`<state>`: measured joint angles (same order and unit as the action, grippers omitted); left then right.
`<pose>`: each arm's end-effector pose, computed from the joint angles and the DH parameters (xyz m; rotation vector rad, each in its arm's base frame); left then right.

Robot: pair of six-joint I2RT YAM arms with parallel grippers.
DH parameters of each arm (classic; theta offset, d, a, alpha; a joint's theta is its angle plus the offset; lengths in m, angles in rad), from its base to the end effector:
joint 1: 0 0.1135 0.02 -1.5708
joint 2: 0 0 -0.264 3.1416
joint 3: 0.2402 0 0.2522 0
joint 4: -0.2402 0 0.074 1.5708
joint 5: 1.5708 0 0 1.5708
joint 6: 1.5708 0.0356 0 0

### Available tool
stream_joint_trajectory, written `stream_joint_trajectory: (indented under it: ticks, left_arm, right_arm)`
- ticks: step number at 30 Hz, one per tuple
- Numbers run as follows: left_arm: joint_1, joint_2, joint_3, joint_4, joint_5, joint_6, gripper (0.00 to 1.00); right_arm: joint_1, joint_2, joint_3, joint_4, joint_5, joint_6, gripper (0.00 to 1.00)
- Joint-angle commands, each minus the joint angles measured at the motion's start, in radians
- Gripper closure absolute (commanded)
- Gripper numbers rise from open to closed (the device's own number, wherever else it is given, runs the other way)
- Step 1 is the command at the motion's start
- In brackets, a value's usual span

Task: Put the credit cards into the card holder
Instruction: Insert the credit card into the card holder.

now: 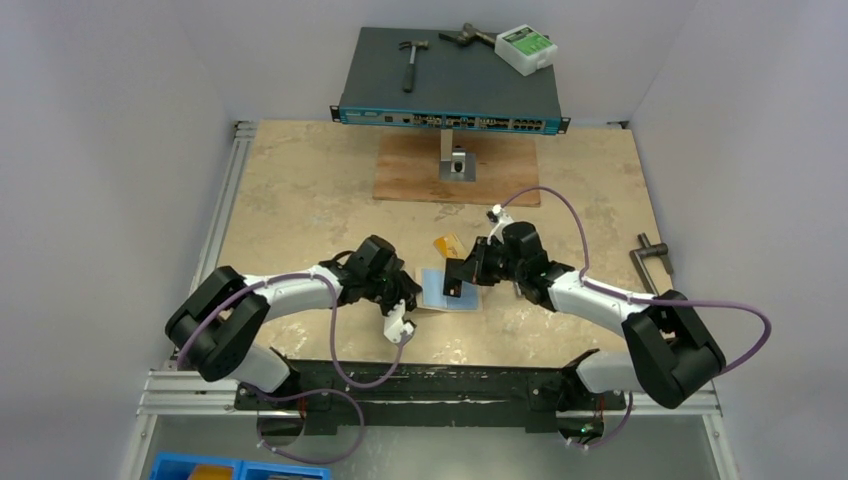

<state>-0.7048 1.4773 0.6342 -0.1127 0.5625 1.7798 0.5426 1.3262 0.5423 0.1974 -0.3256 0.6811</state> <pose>0.1882 -0.1850 0.1483 2.2767 0.5499 -0.1996 0.2182 0.1448 0.1796 -0.0431 2.3175 1.0215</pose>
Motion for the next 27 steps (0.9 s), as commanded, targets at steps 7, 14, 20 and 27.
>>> stream_joint_trajectory:
  ticks: [7, 14, 20, 27]
  left_arm:
    - [-0.073, 0.024, 0.054, 0.008, -0.046, -0.096, 0.60]
    - [-0.073, -0.114, 0.066, -0.113, -0.096, -0.286, 0.42]
    - [-0.071, -0.199, 0.155, -0.246, -0.094, -0.494, 0.42]
    - [-0.082, -0.089, 0.232, -0.207, -0.052, -0.521, 0.47]
  right_arm:
    - [-0.001, -0.041, -0.044, 0.018, 0.025, -0.008, 1.00]
    - [-0.004, -0.032, -0.043, 0.030, 0.005, -0.021, 1.00]
    - [-0.004, 0.025, -0.038, 0.072, -0.003, -0.017, 1.00]
    - [-0.004, 0.081, -0.039, 0.105, -0.017, -0.014, 1.00]
